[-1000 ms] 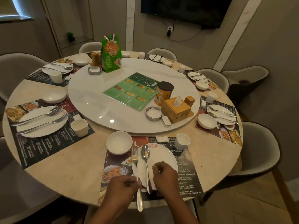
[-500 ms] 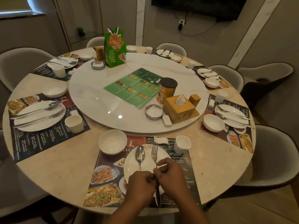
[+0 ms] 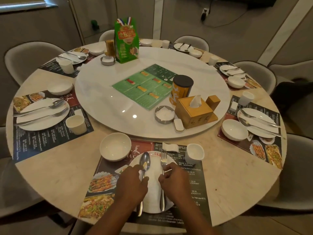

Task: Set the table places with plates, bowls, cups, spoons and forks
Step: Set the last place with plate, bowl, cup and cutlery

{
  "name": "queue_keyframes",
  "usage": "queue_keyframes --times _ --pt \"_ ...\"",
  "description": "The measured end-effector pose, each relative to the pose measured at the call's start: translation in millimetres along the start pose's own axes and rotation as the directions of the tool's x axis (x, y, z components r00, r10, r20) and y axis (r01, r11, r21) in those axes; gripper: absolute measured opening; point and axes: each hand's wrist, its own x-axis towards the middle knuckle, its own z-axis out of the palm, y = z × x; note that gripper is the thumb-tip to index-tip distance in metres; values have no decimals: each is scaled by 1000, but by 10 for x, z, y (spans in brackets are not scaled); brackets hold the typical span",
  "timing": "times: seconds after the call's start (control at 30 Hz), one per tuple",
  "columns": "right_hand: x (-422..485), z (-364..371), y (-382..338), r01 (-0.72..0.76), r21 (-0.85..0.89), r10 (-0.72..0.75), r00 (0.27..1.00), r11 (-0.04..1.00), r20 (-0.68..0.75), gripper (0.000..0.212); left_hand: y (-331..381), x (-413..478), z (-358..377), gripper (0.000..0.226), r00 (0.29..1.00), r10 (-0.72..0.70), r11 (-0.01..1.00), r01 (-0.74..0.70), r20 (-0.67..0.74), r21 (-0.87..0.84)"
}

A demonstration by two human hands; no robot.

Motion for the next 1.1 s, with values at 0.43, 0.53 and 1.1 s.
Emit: queue_keyframes --times 0.43,0.53,1.1 --pt "15 104 119 9 -21 -9 1000 1000 6 20 -64 137 -31 24 999 -10 998 13 46 -55" --pt "4 112 119 14 -24 -14 1000 1000 1 20 -78 152 -32 26 998 1 998 3 61 -63" --pt "-90 98 174 46 -37 -47 998 998 -31 21 -58 171 -36 33 997 31 998 -28 74 -48"
